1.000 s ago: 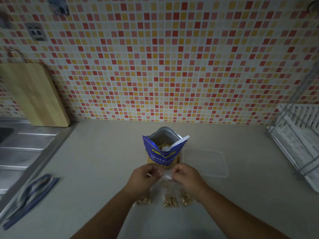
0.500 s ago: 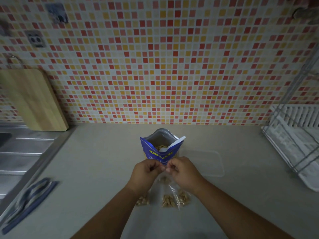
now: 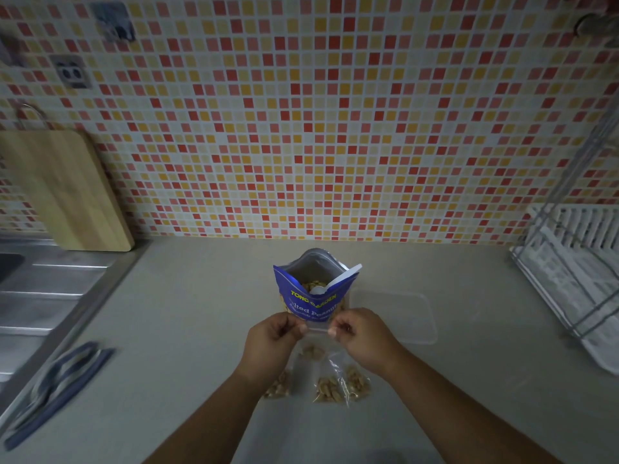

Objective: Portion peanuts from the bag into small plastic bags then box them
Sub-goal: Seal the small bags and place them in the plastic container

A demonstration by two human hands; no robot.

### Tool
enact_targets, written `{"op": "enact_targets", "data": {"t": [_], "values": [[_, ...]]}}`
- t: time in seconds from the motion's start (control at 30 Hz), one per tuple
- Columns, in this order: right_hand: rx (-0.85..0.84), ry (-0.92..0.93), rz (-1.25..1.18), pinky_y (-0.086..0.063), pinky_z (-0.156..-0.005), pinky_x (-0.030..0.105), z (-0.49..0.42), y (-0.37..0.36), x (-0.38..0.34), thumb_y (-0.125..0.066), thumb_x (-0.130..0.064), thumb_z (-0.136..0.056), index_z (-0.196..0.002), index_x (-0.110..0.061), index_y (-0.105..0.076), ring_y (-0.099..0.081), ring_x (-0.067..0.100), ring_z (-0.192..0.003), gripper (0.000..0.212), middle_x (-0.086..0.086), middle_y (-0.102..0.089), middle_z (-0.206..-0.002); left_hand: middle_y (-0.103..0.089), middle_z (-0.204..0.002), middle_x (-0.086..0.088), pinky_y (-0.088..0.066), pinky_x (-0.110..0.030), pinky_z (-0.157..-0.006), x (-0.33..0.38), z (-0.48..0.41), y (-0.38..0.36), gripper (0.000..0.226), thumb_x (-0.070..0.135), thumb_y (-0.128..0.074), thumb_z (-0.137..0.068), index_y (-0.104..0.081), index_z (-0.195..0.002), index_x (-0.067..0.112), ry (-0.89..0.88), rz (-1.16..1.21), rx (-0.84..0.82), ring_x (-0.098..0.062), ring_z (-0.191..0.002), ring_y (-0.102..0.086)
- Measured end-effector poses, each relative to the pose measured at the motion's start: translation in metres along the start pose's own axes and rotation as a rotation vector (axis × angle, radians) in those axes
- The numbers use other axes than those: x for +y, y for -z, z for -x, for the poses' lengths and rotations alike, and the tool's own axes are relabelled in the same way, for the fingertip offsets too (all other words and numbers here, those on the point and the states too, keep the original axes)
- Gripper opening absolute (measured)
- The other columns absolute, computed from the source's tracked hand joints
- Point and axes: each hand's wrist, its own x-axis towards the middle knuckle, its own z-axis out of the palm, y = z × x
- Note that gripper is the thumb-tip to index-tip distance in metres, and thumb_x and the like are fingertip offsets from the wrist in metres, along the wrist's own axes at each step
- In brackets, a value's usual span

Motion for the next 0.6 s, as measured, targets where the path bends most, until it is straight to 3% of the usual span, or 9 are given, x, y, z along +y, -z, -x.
{"op": "enact_targets", "data": {"t": [0.07, 0.13, 0.2, 0.3, 0.4, 0.5, 0.6], "values": [[-0.053, -0.045, -0.006, -0.034, -0.053, 0.003, 0.000, -0.001, 0.000, -0.062, -0.017, -0.087, -0.065, -0.024, -0.056, -0.043, -0.004, -0.056, 0.023, -0.014, -0.045, -0.060, -0.062, -0.056, 0.003, -0.052, -0.033, -0.067, 0.000, 0.000, 0.000, 0.015, 0.003, -0.064, -0.084, -0.067, -0.071, 0.010, 0.083, 0.069, -0.021, -0.017, -0.061, -0.059], [-0.101, -0.114, -0.032, -0.033, -0.055, 0.003, 0.000, -0.004, 0.001, -0.062, -0.018, -0.087, -0.059, -0.034, -0.047, -0.045, -0.004, -0.060, 0.035, -0.015, -0.049, -0.063, -0.059, -0.051, 0.004, -0.054, -0.031, -0.060, -0.003, 0.000, 0.001, 0.015, 0.005, -0.061, -0.087, -0.066, -0.074, 0.008, 0.164, 0.088, -0.051, -0.016, -0.054, -0.057], [-0.124, -0.201, -0.048, -0.040, -0.064, 0.009, 0.000, -0.007, 0.008, -0.060, -0.015, -0.086, -0.060, -0.034, -0.051, -0.057, 0.007, -0.072, 0.033, -0.010, -0.059, -0.071, -0.061, -0.053, 0.002, -0.052, -0.028, -0.054, -0.008, 0.000, 0.001, 0.014, 0.009, -0.058, -0.090, -0.064, -0.077, 0.007, 0.249, 0.054, -0.073, -0.015, -0.050, -0.057], [-0.165, -0.321, 0.180, -0.048, -0.082, 0.022, 0.002, -0.015, 0.023, -0.053, -0.016, -0.086, -0.085, -0.018, -0.071, -0.065, 0.021, -0.097, 0.018, 0.006, -0.071, -0.100, -0.062, -0.059, -0.004, -0.050, -0.029, -0.055, -0.021, -0.002, 0.001, 0.018, 0.016, -0.054, -0.091, -0.064, -0.077, 0.012, 0.297, -0.156, -0.041, -0.018, -0.048, -0.057], [-0.151, -0.460, 0.345, -0.048, -0.088, 0.027, 0.011, -0.032, 0.035, -0.049, -0.027, -0.092, -0.110, -0.011, -0.064, -0.062, 0.024, -0.110, 0.029, 0.009, -0.065, -0.117, -0.066, -0.060, -0.005, -0.047, -0.022, -0.044, -0.031, -0.006, -0.002, 0.018, 0.015, -0.050, -0.091, -0.064, -0.080, 0.013, 0.284, -0.315, -0.006, -0.014, -0.042, -0.057], [-0.112, -0.504, 0.351, -0.047, -0.091, 0.029, 0.017, -0.044, 0.040, -0.044, -0.031, -0.094, -0.113, -0.012, -0.061, -0.060, 0.024, -0.114, 0.031, 0.008, -0.063, -0.121, -0.071, -0.083, -0.011, -0.052, -0.028, -0.066, -0.039, -0.012, -0.005, 0.015, 0.014, -0.049, -0.089, -0.062, -0.082, 0.015, 0.234, -0.482, 0.008, -0.025, -0.076, -0.068], [-0.075, -0.550, 0.315, -0.048, -0.090, 0.030, 0.018, -0.048, 0.042, -0.044, -0.032, -0.093, -0.112, -0.012, -0.060, -0.059, 0.025, -0.113, 0.031, 0.007, -0.062, -0.120, -0.069, -0.097, -0.013, -0.043, -0.026, -0.075, -0.044, -0.015, -0.008, 0.013, 0.011, -0.047, -0.089, -0.059, -0.086, 0.015, 0.166, -0.640, -0.009, -0.029, -0.094, -0.062]]}}
